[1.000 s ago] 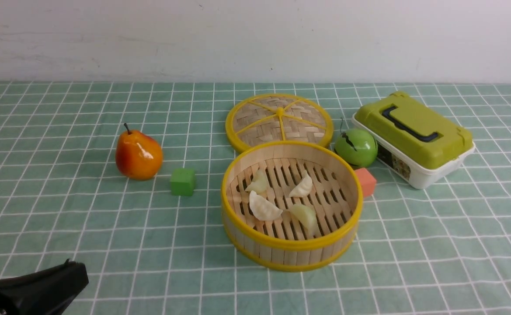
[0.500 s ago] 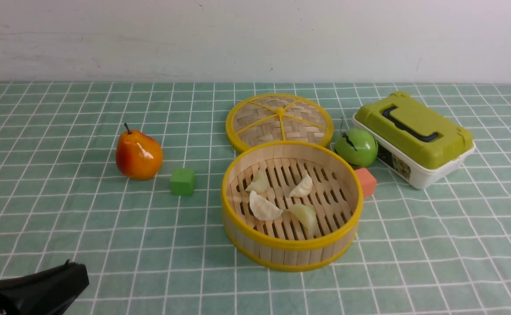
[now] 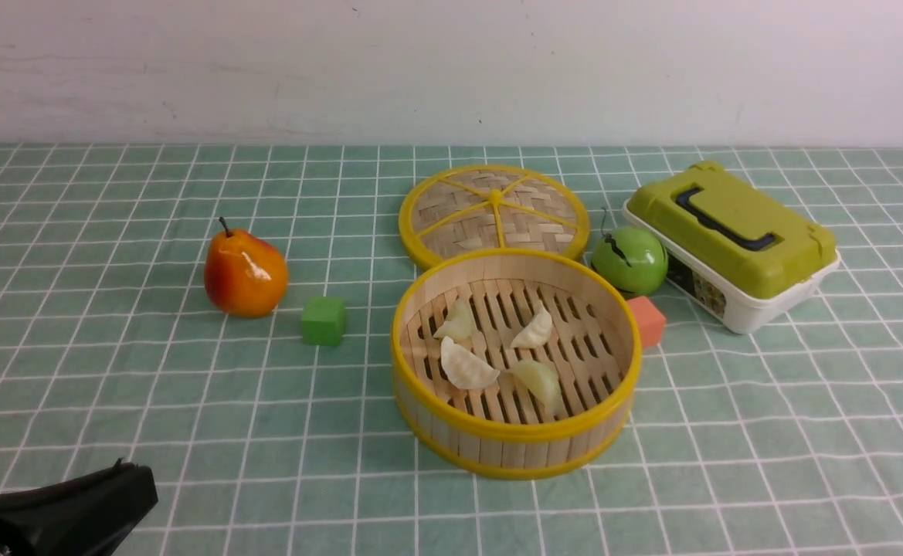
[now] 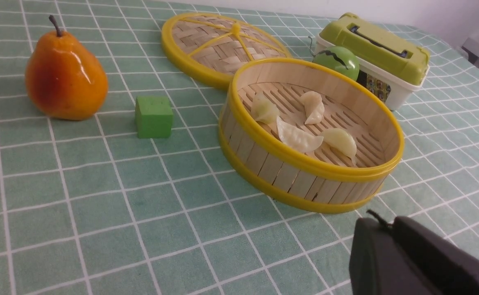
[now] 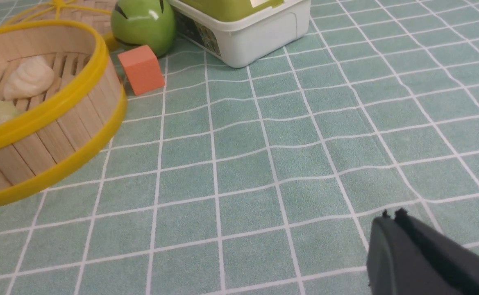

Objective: Put the dumplings into the steamer on the table with the blue tablecloth.

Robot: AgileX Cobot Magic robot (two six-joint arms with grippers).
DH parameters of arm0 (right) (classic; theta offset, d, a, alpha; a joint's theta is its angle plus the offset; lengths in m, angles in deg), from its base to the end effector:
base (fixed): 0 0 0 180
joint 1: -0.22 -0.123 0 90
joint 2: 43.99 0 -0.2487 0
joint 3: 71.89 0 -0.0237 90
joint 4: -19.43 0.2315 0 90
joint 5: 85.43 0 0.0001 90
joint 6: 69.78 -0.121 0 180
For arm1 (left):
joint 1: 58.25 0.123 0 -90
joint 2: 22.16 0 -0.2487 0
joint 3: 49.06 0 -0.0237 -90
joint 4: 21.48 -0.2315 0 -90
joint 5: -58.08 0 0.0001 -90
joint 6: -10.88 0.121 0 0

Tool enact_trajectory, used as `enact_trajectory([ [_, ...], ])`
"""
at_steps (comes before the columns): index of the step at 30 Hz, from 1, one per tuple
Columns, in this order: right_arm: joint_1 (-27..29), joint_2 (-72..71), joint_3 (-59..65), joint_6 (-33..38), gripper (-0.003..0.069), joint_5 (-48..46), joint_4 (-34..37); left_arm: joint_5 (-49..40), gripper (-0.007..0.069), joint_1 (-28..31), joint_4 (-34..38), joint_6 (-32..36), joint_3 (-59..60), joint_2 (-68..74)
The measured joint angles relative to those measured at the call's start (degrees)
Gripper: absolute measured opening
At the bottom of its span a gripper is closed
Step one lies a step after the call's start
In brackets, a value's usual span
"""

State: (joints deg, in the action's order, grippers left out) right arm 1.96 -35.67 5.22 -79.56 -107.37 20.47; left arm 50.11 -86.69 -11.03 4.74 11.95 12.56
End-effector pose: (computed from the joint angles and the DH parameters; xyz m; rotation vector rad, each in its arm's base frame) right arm 0.0982 -0.0022 0.1648 0.1993 1.8649 0.1146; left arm 0.1268 -0.0722 0.2366 0.2103 1.8338 -0.5768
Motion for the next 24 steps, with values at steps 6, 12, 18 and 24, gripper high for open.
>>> enact_trajectory([
  [6,0.00,0.00,0.00,0.00,-0.0011,0.00,0.00,0.00,0.0055,0.00,0.00,0.00,0.00,0.00],
  [12,0.00,0.00,0.00,0.00,-0.0011,0.00,0.00,0.00,0.0057,0.05,-0.82,0.39,0.00,0.00],
  [18,0.00,0.00,0.00,0.00,-0.0004,-0.01,0.00,1.48,0.0052,0.05,0.03,0.86,0.00,0.00],
  [24,0.00,0.00,0.00,0.00,0.0000,-0.01,0.00,9.72,-0.0014,2.75,0.03,5.01,3.14,-3.13],
])
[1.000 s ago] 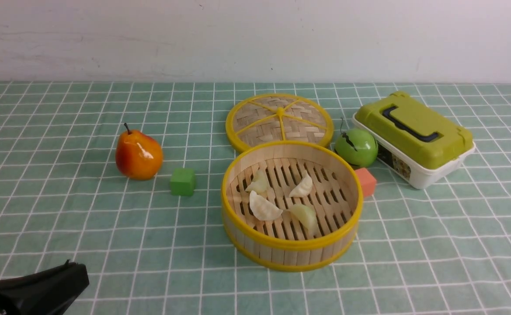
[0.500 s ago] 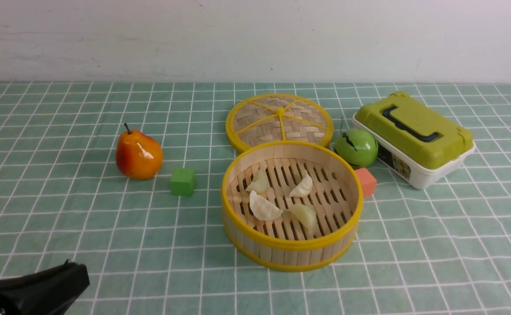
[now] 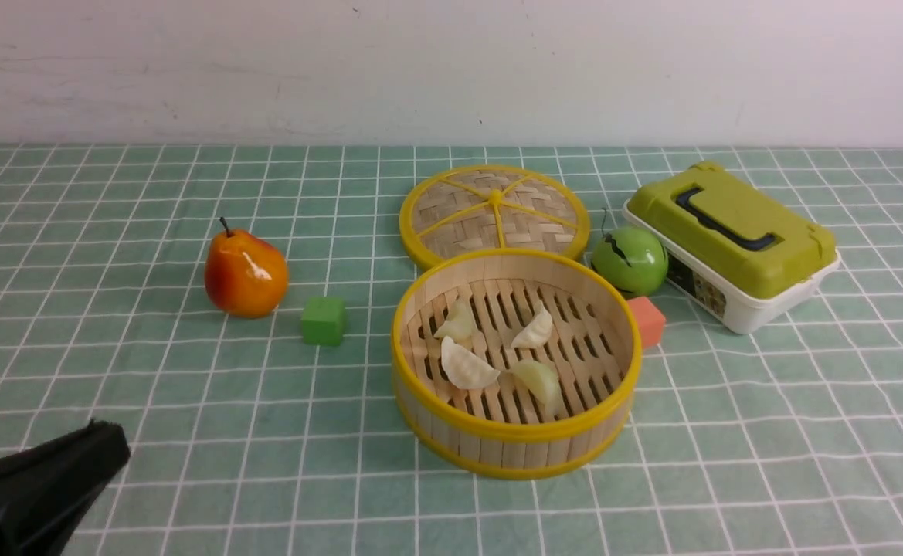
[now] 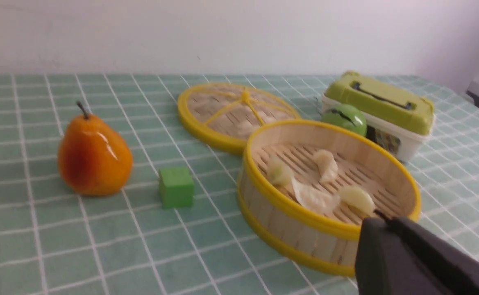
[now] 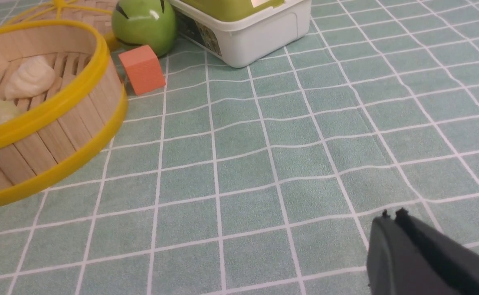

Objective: Put the dumplings into the steamer on the table with the blue tablecloth.

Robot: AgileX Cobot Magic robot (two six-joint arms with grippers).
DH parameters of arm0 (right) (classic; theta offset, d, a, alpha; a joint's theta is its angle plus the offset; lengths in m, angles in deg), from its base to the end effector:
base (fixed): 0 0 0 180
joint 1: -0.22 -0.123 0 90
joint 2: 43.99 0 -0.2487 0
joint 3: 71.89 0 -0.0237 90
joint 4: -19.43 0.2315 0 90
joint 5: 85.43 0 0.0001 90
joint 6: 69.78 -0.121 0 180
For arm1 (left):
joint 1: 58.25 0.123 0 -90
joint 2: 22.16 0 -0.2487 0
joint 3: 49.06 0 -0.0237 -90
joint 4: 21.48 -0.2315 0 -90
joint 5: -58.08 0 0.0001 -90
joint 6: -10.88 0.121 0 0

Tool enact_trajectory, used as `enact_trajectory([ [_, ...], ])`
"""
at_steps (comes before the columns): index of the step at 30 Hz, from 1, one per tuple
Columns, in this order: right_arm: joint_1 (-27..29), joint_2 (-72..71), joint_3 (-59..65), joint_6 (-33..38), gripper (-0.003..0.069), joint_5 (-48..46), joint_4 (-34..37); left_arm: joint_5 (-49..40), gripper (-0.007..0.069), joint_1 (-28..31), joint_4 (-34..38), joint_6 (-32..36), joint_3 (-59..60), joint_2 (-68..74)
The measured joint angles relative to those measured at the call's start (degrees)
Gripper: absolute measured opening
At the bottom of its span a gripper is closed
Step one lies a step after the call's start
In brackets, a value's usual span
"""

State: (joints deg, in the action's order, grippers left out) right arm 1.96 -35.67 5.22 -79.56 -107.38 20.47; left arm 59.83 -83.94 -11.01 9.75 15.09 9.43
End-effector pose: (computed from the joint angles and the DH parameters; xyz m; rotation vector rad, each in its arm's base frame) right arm 0.0982 -0.0022 0.1648 0.1993 1.8650 0.1145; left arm 0.1278 -0.0608 0.2451 0.1999 1.6519 -0.4915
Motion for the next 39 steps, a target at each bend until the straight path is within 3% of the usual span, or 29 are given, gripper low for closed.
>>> enact_trajectory([
  [7,0.00,0.00,0.00,0.00,0.0005,-0.04,0.00,4.98,-0.0014,13.52,-1.85,-0.96,9.89,-11.84],
  [9,0.00,0.00,0.00,0.00,0.0008,-0.04,0.00,1.60,-0.0014,19.17,-5.31,-3.08,12.08,-16.71],
  [13,0.00,0.00,0.00,0.00,0.0011,-0.04,0.00,-6.41,-0.0014,25.15,-8.74,-10.32,13.49,-21.35],
  [22,0.00,0.00,0.00,0.00,0.0020,-0.04,0.00,-22.48,-0.0014,26.38,-16.01,-14.05,13.70,-23.21],
  [39,0.00,0.00,0.00,0.00,0.0042,-0.04,0.00,-23.10,-0.0014,26.49,-14.17,-13.99,13.70,-23.21],
])
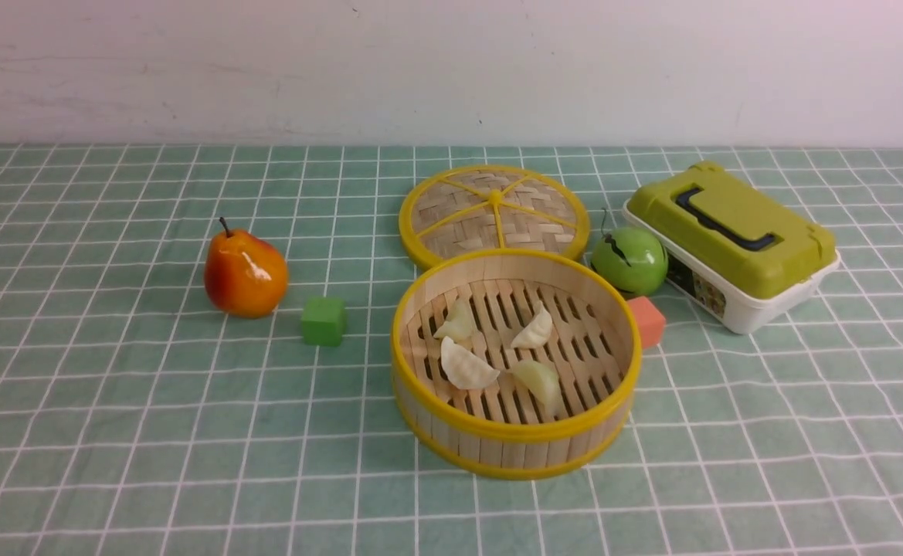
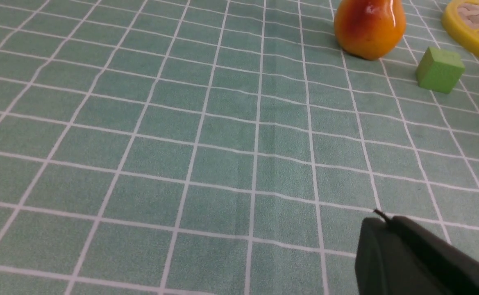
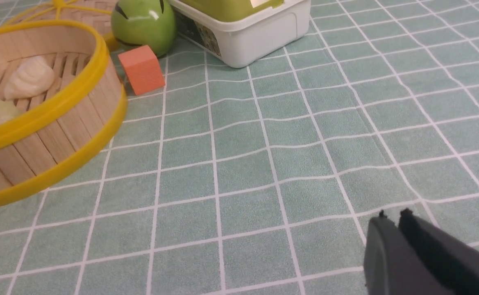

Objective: Put the dumplings into the steamer on the table with the blue tablecloth.

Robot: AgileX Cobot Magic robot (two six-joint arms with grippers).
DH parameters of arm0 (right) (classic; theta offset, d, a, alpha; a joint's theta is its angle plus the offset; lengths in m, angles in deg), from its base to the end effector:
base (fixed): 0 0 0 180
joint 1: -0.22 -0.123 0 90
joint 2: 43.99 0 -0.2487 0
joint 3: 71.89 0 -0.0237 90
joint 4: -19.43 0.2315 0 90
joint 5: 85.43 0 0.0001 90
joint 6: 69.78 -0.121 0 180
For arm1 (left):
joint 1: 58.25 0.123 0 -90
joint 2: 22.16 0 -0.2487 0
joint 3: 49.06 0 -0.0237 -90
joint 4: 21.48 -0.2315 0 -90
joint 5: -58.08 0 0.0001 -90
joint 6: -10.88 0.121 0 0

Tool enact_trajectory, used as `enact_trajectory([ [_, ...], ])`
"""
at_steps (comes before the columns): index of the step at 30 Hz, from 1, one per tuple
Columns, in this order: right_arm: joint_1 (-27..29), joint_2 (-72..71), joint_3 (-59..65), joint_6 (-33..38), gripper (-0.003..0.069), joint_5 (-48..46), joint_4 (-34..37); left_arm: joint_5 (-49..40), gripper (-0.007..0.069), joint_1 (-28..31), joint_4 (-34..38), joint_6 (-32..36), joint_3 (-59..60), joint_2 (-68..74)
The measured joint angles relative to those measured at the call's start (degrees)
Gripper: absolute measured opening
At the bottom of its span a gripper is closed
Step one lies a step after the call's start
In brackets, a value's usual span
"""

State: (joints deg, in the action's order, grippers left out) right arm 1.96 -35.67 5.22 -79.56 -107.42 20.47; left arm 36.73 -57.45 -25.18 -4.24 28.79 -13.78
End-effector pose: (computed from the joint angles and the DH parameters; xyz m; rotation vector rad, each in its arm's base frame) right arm 0.0982 -0.0022 0.1647 0.1994 1.8657 0.1145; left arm 0.0987 0.0042 0.1616 -0.2201 1.8653 -0.1084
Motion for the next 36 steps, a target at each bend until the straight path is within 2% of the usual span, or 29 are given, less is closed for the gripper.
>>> enact_trajectory([
  [36,0.00,0.00,0.00,0.00,0.0091,0.00,0.00,0.00,-0.0004,0.00,0.16,0.00,0.00,0.00],
])
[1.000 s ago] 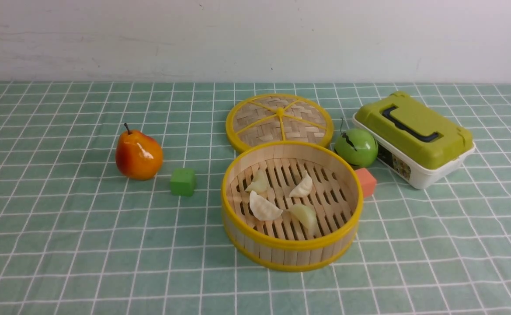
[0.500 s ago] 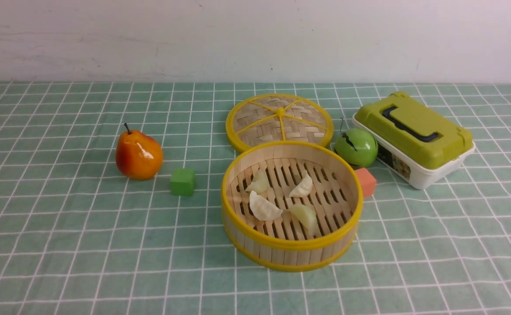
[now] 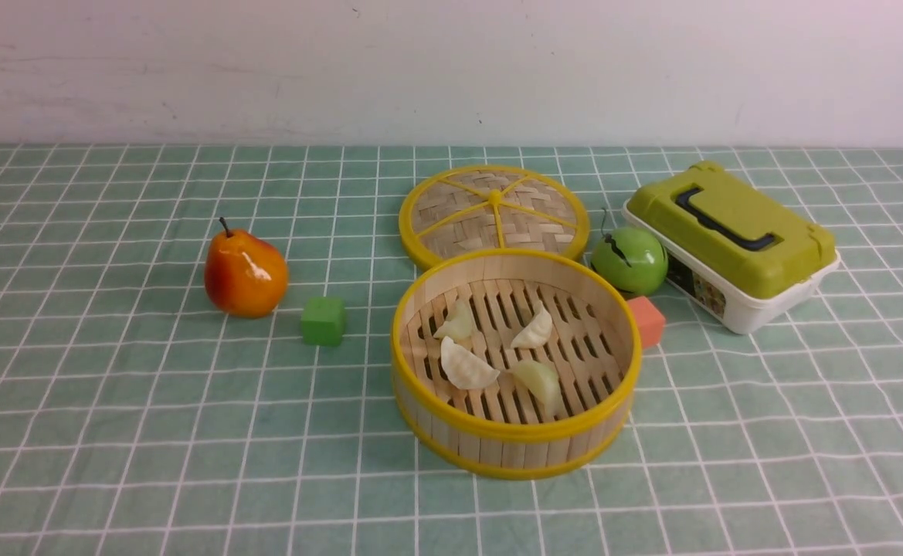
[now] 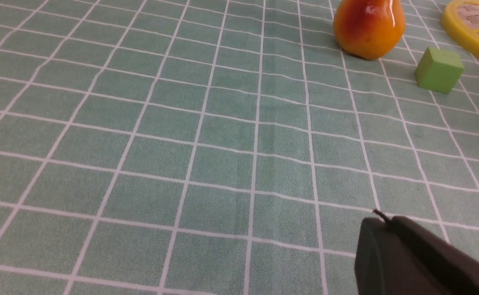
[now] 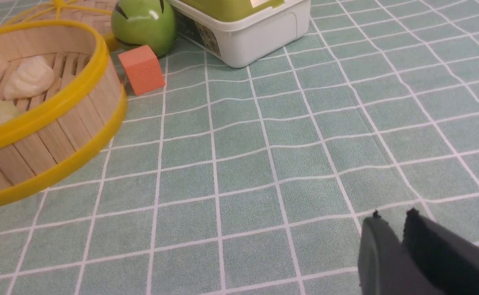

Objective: Put the dumplings into the steamer on the table with the blue tablecloth.

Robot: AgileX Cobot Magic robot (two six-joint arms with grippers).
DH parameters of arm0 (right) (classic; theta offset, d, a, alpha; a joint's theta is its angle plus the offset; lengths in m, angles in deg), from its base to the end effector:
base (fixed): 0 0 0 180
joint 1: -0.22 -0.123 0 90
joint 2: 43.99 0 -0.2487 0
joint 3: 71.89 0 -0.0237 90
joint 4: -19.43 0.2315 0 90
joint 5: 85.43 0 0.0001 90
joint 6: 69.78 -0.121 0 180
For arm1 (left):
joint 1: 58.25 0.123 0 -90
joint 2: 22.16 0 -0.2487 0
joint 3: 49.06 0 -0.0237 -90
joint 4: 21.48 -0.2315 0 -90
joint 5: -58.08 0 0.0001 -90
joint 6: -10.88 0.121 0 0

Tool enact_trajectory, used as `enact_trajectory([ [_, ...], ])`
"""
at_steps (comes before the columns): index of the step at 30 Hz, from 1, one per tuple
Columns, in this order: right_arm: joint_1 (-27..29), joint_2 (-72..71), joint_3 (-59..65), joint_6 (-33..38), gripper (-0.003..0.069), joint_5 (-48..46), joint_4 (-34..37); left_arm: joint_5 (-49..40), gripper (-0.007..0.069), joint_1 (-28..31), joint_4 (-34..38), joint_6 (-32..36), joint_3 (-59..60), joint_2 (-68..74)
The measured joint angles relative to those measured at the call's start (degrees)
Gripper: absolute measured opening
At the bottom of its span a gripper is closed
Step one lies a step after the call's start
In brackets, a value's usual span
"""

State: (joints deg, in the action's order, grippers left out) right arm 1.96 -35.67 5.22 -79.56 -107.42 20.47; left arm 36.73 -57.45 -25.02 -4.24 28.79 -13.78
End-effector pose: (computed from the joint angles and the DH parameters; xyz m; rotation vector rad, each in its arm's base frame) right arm 0.0982 -0.0022 0.1647 0.1994 1.8657 0.1145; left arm 0.0987 0.0041 0.1616 -0.2219 1.8652 -0.1112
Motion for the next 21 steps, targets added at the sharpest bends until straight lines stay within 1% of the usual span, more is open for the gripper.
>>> enact_trajectory([
  [21,0.00,0.00,0.00,0.00,0.0113,0.00,0.00,0.00,0.0006,0.00,0.00,0.00,0.00,0.00],
])
